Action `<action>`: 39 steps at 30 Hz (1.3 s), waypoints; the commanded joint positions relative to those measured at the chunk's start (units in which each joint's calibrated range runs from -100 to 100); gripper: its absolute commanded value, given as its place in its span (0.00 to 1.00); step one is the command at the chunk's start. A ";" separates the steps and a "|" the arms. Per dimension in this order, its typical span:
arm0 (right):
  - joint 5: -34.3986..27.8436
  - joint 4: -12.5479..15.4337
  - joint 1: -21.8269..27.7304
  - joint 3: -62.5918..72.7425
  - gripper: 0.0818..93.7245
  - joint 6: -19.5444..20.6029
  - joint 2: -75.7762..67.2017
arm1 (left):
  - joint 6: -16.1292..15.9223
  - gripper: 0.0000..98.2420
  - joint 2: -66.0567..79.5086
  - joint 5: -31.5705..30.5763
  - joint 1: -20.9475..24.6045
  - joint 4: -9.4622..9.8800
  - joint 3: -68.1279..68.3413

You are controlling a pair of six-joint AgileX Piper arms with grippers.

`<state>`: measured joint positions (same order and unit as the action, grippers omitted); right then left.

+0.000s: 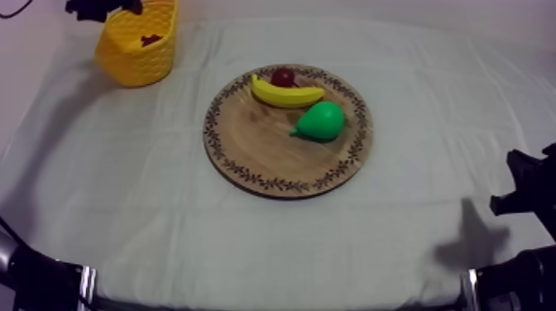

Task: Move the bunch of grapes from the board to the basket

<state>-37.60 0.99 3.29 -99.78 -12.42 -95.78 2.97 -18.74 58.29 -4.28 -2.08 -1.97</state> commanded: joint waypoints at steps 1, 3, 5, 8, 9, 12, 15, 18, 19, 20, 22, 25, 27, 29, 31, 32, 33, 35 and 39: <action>0.02 0.01 0.00 0.01 0.00 0.02 0.02 | -0.05 0.72 8.69 -2.08 0.07 0.03 15.43; 0.02 0.01 0.00 0.01 0.00 0.00 0.02 | -0.12 0.69 13.26 -3.72 0.22 0.04 21.86; 0.02 0.01 0.00 0.01 0.00 0.00 0.02 | -0.22 0.65 18.02 -5.49 0.51 0.05 28.28; 0.02 0.01 0.00 0.01 0.00 -0.01 0.02 | -0.66 0.59 24.93 -7.65 1.33 -0.06 37.35; 0.02 0.01 0.00 0.01 0.00 -0.01 0.02 | -0.87 0.57 27.02 -8.05 1.68 -0.12 40.10; 0.02 0.01 0.00 0.01 0.00 -0.01 0.02 | -1.38 0.54 33.20 -9.16 2.63 -0.20 47.99; 0.02 0.01 0.00 0.01 0.00 -0.01 0.02 | -1.95 0.51 39.28 -9.96 3.26 -0.22 55.18; 0.02 0.01 0.00 0.01 0.00 -0.01 0.02 | -2.50 0.49 45.57 -10.33 3.61 -0.21 61.68; 0.02 0.01 0.00 0.01 0.00 -0.01 0.02 | -2.54 0.48 47.88 -10.55 3.67 -0.13 63.89; 0.02 0.01 0.00 0.01 0.00 -0.01 0.02 | -2.56 0.47 50.27 -10.83 3.76 -0.07 66.07; 0.02 0.01 0.00 0.01 0.00 -0.01 0.02 | -2.91 0.43 55.35 -11.67 4.05 -0.08 70.51; 0.02 0.01 0.00 0.01 0.00 -0.01 0.02 | -3.62 0.35 63.60 -13.81 3.84 -0.23 76.79; 0.02 0.01 0.00 0.01 0.00 -0.01 0.02 | -3.54 0.31 69.01 -14.86 3.55 -0.19 80.22; 0.02 0.01 0.00 0.01 0.00 -0.01 0.02 | -2.97 0.28 74.00 -16.05 3.25 -0.09 83.47; 0.02 0.01 0.00 0.01 0.00 -0.01 0.02 | -2.16 0.24 78.35 -18.38 2.80 -0.07 86.99; 0.02 0.01 0.00 0.01 0.00 -0.01 0.02 | -1.79 0.22 80.23 -19.68 2.54 -0.09 88.74; 0.02 0.01 0.00 0.01 0.00 -0.01 0.02 | -1.42 0.20 81.96 -20.74 2.27 -0.05 90.36; 0.02 0.01 0.00 0.01 0.00 -0.01 0.02 | -0.91 0.17 85.15 -22.47 1.89 0.08 93.51; 0.02 0.01 0.00 0.01 0.00 -0.01 0.02 | -0.30 0.12 90.94 -24.96 1.61 0.67 98.77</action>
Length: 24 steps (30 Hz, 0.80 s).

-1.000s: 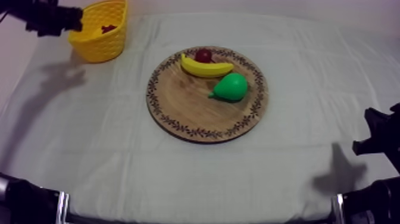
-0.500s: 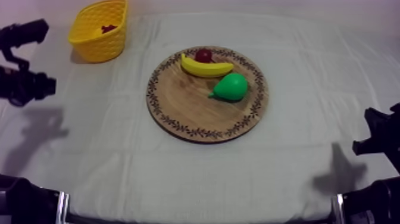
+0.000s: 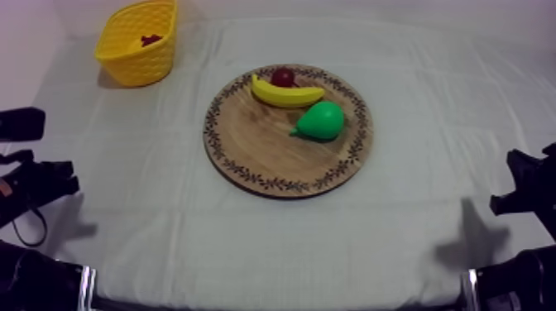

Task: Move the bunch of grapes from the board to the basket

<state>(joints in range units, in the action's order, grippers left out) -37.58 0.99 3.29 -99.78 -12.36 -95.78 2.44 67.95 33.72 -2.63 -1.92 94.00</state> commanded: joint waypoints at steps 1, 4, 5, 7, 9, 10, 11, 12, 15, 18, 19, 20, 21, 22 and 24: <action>0.00 0.01 0.00 0.01 0.00 -0.07 0.02 | 0.38 0.11 5.49 -0.59 -0.10 0.91 3.46; 0.00 0.01 0.00 0.01 0.00 -0.05 0.02 | 0.28 0.08 8.90 -1.01 -0.16 1.58 4.47; 0.00 0.01 0.00 0.01 0.00 -0.05 0.02 | 0.20 0.06 10.11 -1.09 -0.09 1.75 4.63; 0.00 0.01 0.00 0.01 0.00 -0.06 0.02 | 0.23 0.04 12.47 -1.33 0.29 2.00 4.88; 0.00 0.01 0.00 0.01 0.00 -0.06 0.02 | 0.53 0.02 14.54 -1.48 0.92 2.12 5.03; 0.00 0.01 0.00 0.01 0.00 -0.06 0.02 | 0.72 0.02 15.53 -1.53 1.25 2.16 5.09; 0.00 0.01 0.00 0.01 0.00 -0.07 0.02 | 0.91 0.01 16.56 -1.48 1.52 2.18 5.13; 0.00 0.01 0.00 0.01 0.00 -0.07 0.02 | 1.12 0.01 17.61 -1.45 1.76 2.21 5.16; 0.00 0.01 0.00 0.01 0.00 -0.07 0.02 | 2.43 0.00 20.85 -1.17 2.16 2.29 5.20; 0.00 0.01 0.00 0.01 0.00 -0.07 0.02 | 4.76 0.00 24.06 -1.20 2.26 3.04 5.36; 0.00 0.01 0.00 0.01 0.00 -0.07 0.02 | 5.17 0.00 24.96 -1.31 2.25 3.23 5.45; 0.00 0.01 0.00 0.01 0.00 -0.07 0.02 | 5.43 0.00 25.72 -1.43 2.18 3.37 5.52; 0.00 0.01 0.00 0.01 0.00 -0.07 0.02 | 5.61 0.00 26.38 -1.56 2.07 3.47 5.56; 0.00 0.01 0.00 0.01 0.00 -0.07 0.02 | 5.78 0.00 27.05 -1.70 1.97 3.54 5.63; 0.00 0.01 0.00 0.01 0.00 -0.07 0.02 | 6.11 0.00 28.57 -1.91 1.85 3.62 5.71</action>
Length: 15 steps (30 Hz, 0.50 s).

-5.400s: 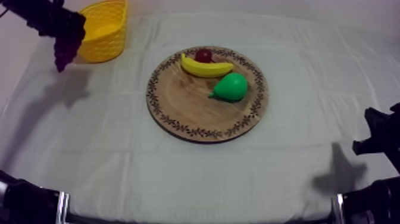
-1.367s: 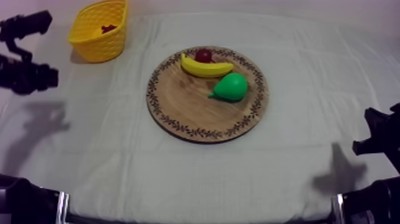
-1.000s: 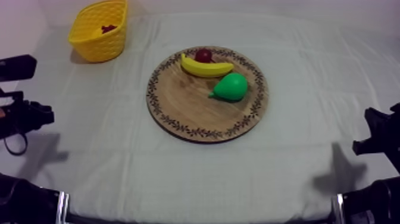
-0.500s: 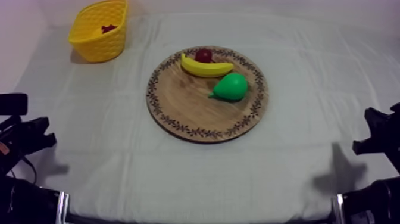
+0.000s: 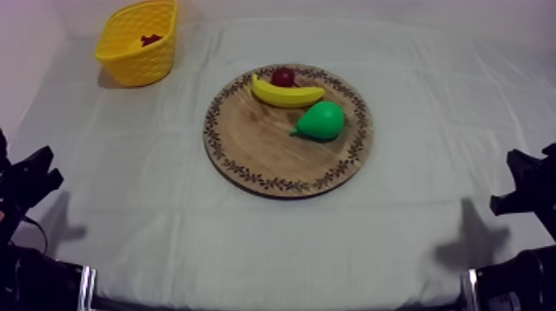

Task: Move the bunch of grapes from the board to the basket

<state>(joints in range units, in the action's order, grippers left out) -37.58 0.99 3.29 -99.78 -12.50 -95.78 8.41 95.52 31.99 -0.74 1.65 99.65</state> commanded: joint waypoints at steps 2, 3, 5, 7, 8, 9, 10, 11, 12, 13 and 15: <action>0.00 0.01 0.00 0.01 0.00 0.07 0.02 | 0.31 0.00 2.61 -0.28 -0.19 0.13 0.09; 0.00 0.01 0.00 0.01 0.00 0.07 0.02 | 0.36 0.00 3.09 -0.31 -0.29 0.16 0.10; 0.00 0.01 0.00 0.01 0.00 0.10 0.02 | 0.45 0.00 3.67 -0.35 -0.45 0.19 0.12; 0.00 0.01 0.00 0.01 0.00 0.09 0.02 | 0.56 0.00 3.95 -0.37 -0.46 0.21 0.12; 0.00 0.01 0.00 0.01 0.00 0.09 0.02 | 0.56 0.00 4.03 -0.37 -0.48 0.22 0.13; 0.00 0.01 0.00 0.01 0.00 0.10 0.02 | 0.56 0.00 4.09 -0.37 -0.49 0.22 0.13; 0.00 0.01 0.00 0.01 0.00 0.10 0.02 | 0.56 0.00 4.13 -0.38 -0.51 0.22 0.13; 0.00 0.01 0.00 0.01 0.00 0.09 0.02 | 0.58 0.00 4.16 -0.38 -0.51 0.22 0.13; 0.00 0.01 0.00 0.01 0.00 0.09 0.02 | 0.62 0.00 4.18 -0.38 -0.52 0.23 0.13; 0.00 0.01 0.00 0.01 0.00 0.08 0.02 | 0.63 0.00 4.19 -0.38 -0.50 0.23 0.13; 0.00 0.01 0.00 0.01 0.00 0.08 0.02 | 0.62 0.00 4.21 -0.38 -0.48 0.23 0.13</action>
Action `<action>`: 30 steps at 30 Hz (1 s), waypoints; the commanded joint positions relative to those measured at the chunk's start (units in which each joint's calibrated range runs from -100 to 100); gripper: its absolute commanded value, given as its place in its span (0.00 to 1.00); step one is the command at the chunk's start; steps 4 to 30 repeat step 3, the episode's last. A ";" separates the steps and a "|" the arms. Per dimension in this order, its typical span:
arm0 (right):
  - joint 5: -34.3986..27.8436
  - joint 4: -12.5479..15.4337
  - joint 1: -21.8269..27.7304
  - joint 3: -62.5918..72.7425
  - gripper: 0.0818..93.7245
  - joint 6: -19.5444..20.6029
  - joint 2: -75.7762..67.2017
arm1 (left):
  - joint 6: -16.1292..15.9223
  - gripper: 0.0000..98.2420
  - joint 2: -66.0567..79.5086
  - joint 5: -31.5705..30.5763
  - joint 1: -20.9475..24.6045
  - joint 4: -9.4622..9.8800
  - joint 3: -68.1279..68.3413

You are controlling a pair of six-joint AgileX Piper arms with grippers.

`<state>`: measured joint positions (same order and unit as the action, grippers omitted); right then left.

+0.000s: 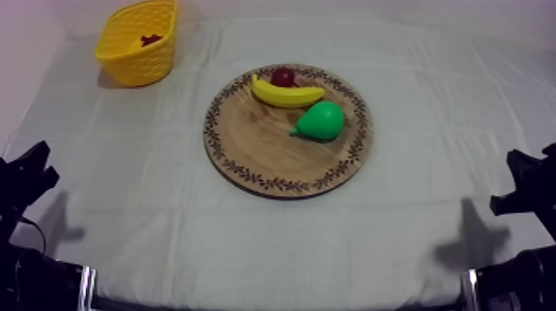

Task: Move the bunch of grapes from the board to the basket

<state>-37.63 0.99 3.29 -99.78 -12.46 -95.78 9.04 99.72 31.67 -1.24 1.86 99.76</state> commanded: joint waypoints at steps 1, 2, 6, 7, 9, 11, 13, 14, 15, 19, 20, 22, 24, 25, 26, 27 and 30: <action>0.05 0.01 0.00 0.01 0.00 0.04 0.02 | 0.00 0.00 0.01 -0.07 0.04 0.02 0.02; 0.05 0.01 0.00 0.01 0.00 0.04 0.02 | 0.01 0.00 0.02 -0.07 0.04 0.02 0.02; 0.05 0.01 0.00 0.01 0.00 0.04 0.02 | 0.01 0.00 0.02 -0.07 0.04 0.02 0.02; 0.05 0.01 0.00 0.01 0.00 0.04 0.02 | 0.01 0.00 0.02 -0.07 0.04 0.02 0.02; 0.05 0.01 0.00 0.01 0.00 0.04 0.02 | 0.01 0.00 0.02 -0.07 0.04 0.02 0.02; 0.05 0.01 0.00 0.01 0.00 0.04 0.02 | 0.01 0.00 0.02 -0.07 0.04 0.02 0.02; 0.05 0.01 0.00 0.01 0.00 0.04 0.02 | 0.01 0.00 0.02 -0.07 0.04 0.02 0.02; 0.05 0.01 0.00 0.01 0.00 0.04 0.02 | 0.01 0.00 0.02 -0.07 0.04 0.02 0.02; 0.05 0.01 0.00 0.01 0.00 0.04 0.02 | 0.01 0.00 0.02 -0.07 0.04 0.02 0.02; 0.05 0.01 0.00 0.01 0.00 0.04 0.02 | 0.01 0.00 0.02 -0.07 0.04 0.02 0.02; 0.05 0.01 0.00 0.01 0.00 0.04 0.02 | 0.01 0.00 0.02 -0.07 0.04 0.02 0.02; 0.05 0.01 0.00 0.01 0.00 0.04 0.02 | 0.01 0.00 0.02 -0.07 0.04 0.02 0.02; 0.05 0.01 0.00 0.01 0.00 0.04 0.02 | 0.01 0.00 0.02 -0.07 0.04 0.02 0.02; 0.05 0.01 0.00 0.01 0.00 0.04 0.02 | 0.01 0.00 0.02 -0.07 0.04 0.02 0.02; 0.05 0.01 0.00 0.01 0.00 0.04 0.02 | 0.01 0.00 0.02 -0.07 0.04 0.02 0.02; 0.05 0.01 0.00 0.01 0.00 0.04 0.02 | 0.01 0.00 0.02 -0.07 0.04 0.02 0.02; 0.05 0.01 0.00 0.01 0.00 0.04 0.02 | 0.01 0.00 0.02 -0.07 0.04 0.02 0.02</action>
